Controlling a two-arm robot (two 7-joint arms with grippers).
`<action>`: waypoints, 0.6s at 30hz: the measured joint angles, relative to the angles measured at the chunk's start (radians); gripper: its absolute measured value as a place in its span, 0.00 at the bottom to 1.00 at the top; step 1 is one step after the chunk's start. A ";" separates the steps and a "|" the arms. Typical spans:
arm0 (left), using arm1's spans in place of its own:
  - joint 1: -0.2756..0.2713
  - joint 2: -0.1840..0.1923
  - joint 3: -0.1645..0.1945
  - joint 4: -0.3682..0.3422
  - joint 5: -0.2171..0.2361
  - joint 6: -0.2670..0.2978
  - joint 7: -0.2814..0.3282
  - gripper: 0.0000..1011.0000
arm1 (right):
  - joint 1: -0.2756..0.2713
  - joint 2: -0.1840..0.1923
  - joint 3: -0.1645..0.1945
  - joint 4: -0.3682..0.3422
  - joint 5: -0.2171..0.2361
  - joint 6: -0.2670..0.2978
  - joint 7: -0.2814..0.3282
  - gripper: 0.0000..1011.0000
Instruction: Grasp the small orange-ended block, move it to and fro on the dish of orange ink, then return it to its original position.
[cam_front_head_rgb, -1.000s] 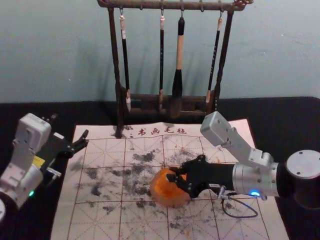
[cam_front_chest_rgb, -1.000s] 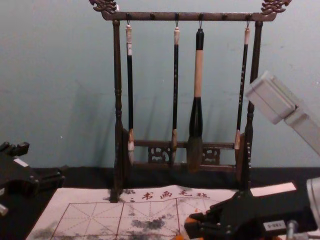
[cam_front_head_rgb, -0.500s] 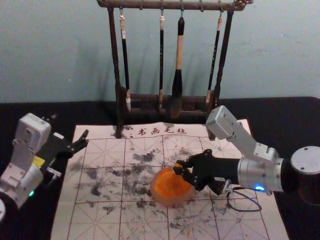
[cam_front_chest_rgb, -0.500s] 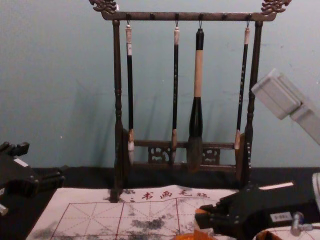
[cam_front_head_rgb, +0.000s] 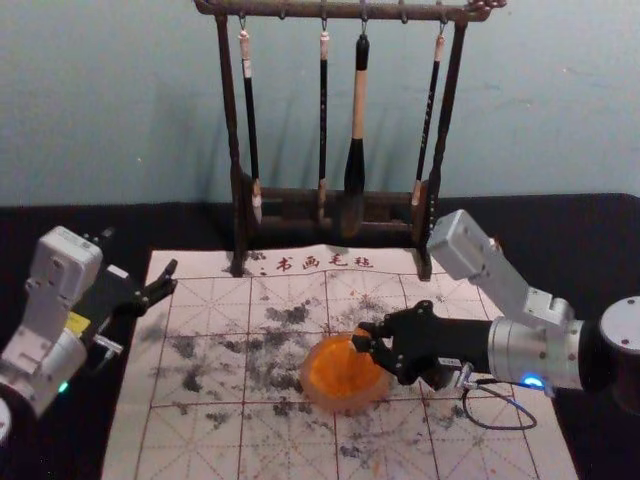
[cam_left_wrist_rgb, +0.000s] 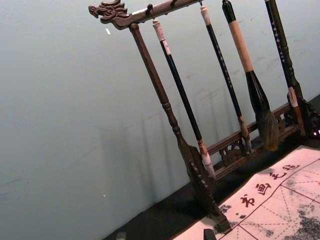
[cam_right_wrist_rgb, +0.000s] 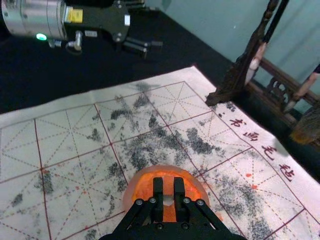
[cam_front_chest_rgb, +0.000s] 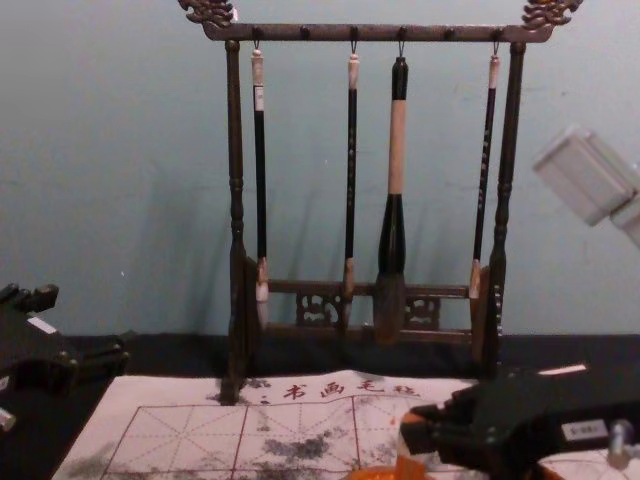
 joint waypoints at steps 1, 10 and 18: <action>0.000 0.000 0.000 0.000 0.000 0.000 0.000 0.99 | -0.007 0.003 0.007 -0.010 0.008 0.003 -0.005 0.07; 0.000 0.000 0.000 0.000 0.000 0.000 0.000 0.99 | -0.062 0.037 0.065 -0.091 0.044 0.020 -0.076 0.07; 0.000 0.000 0.000 0.000 0.000 0.000 0.000 0.99 | -0.150 0.087 0.150 -0.189 0.067 0.029 -0.162 0.07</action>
